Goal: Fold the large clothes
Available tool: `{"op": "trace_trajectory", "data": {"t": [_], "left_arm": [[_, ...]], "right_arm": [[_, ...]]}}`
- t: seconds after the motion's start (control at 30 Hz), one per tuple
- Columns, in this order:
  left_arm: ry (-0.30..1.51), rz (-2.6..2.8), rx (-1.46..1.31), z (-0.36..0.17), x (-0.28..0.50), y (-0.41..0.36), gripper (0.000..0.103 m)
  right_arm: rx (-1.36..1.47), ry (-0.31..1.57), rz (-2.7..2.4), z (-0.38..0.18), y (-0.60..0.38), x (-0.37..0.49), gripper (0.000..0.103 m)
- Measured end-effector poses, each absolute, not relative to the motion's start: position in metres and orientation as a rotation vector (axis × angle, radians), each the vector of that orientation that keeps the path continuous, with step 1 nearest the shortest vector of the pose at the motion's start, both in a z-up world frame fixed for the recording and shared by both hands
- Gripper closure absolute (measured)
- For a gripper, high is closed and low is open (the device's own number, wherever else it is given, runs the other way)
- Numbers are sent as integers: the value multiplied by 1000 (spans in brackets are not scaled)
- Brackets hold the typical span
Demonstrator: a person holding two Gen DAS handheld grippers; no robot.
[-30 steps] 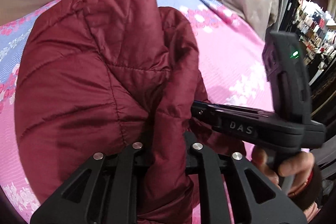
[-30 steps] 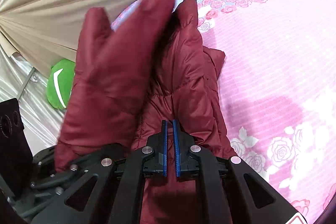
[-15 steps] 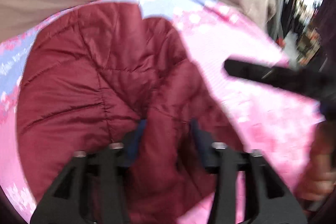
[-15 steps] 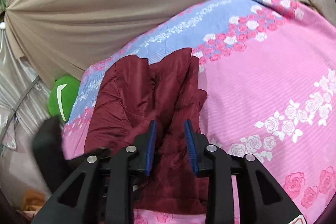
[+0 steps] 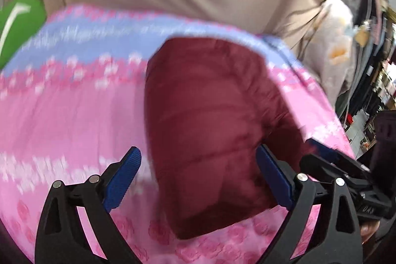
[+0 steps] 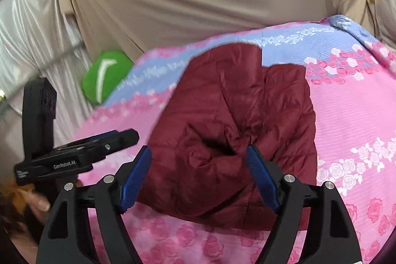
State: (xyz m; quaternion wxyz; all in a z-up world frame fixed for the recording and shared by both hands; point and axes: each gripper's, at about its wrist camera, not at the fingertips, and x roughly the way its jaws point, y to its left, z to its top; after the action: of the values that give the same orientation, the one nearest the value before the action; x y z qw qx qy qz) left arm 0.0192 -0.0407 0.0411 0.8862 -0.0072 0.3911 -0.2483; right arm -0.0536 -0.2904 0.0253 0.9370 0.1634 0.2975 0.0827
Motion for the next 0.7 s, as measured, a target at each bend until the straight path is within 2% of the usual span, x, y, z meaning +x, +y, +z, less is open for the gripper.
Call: {"op": "trace_trajectory", "data": {"t": [0.07,0.17,0.27,0.4,0.53,0.6,0.67,0.7], "left_arm": [[855,-520,-6,28,20,-44,18],[878,-559,-5,22,14,-47,20],[864,-598,47,20,6,-64,20],[903,-575,147,-8,11,-90,18],[886,-542,229,-21,10,-101,14],[884,-535,234,-24,9,-103,14],[883,-534,238,-24,10,-103,13],[883,-535,236,-25,9,-103,13]], "right_arm": [[312,621,101,18,-291,-50,92],[458,591,76,8,-321,-63,98],[542,570,19,-4,-347,-86,99],[701,708,-10,-60,-371,-87,98],[705,771,-7,-76,-374,-82,99],[691,772,-18,-64,-378,-85,94],[670,715,-53,-41,-382,-92,82],[650,682,-69,-29,-383,-93,81]]}}
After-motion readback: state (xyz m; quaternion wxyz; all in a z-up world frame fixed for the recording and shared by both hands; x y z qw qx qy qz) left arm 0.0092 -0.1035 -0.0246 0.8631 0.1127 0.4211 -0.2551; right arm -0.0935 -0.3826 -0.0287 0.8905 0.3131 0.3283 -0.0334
